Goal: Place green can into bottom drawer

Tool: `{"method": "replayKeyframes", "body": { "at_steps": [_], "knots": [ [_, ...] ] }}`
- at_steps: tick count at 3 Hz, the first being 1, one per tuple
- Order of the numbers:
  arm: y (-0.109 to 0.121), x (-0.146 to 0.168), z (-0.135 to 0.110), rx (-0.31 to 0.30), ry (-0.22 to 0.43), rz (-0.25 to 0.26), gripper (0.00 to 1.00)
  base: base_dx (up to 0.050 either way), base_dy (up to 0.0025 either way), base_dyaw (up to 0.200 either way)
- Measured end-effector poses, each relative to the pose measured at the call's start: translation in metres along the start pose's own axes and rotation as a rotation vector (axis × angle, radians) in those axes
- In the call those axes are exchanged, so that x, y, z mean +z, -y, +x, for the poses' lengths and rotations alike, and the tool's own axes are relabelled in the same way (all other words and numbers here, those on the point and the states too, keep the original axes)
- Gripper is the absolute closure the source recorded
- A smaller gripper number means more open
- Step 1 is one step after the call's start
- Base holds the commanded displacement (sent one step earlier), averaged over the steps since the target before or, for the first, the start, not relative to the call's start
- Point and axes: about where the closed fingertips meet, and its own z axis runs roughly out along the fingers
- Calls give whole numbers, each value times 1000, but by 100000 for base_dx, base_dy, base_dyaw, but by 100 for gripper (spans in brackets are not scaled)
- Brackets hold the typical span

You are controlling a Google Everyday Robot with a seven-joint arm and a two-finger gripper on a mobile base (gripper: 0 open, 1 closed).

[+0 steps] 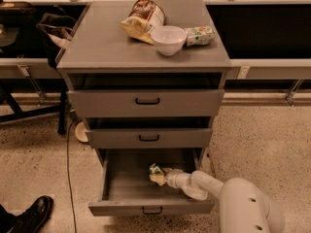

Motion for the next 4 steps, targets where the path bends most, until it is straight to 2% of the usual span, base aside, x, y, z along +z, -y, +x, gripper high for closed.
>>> {"method": "replayKeyframes", "body": {
  "at_steps": [1, 3, 4],
  "knots": [
    [0, 0, 0, 0, 0, 0, 53, 0, 0, 0],
    [0, 0, 0, 0, 0, 0, 7, 0, 0, 0],
    [0, 0, 0, 0, 0, 0, 0, 0, 0, 0]
  ]
}}
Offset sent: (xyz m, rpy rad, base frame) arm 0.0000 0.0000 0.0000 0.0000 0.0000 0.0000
